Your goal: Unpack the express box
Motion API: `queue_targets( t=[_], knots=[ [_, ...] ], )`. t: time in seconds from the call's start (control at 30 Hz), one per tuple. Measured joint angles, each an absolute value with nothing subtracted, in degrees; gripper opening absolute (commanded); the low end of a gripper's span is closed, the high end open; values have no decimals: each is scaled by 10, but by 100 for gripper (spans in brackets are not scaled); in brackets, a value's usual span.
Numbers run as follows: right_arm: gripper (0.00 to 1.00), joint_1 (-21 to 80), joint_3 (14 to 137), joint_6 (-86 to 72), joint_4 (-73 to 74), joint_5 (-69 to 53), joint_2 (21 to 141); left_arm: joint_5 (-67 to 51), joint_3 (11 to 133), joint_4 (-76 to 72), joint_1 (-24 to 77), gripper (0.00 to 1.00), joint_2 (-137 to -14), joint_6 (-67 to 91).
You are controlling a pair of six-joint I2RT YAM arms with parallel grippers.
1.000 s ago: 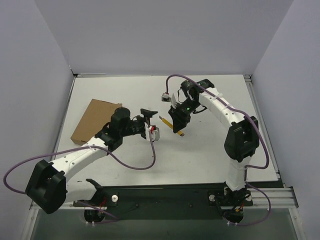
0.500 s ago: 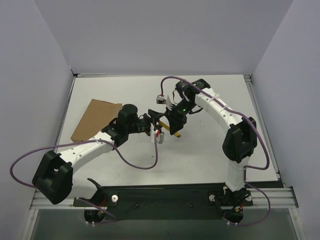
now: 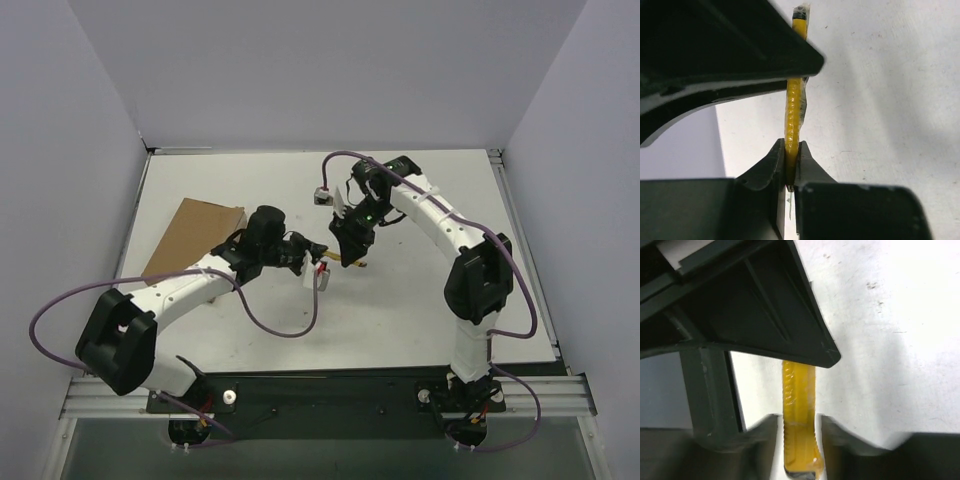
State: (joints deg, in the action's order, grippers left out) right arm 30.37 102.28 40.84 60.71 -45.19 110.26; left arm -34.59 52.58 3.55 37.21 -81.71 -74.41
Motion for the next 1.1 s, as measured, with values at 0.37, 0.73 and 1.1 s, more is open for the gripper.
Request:
queue_targets(
  t=[0.37, 0.73, 1.1],
  knots=[
    [87, 123, 1064, 211, 424, -505, 1042, -458, 686, 22, 245, 0, -853, -283],
    [73, 140, 1050, 169, 335, -588, 971, -630, 674, -215, 227, 0, -955, 161],
    [56, 157, 1050, 129, 319, -619, 1002, -663, 680, -274, 230, 0, -965, 256]
  ],
)
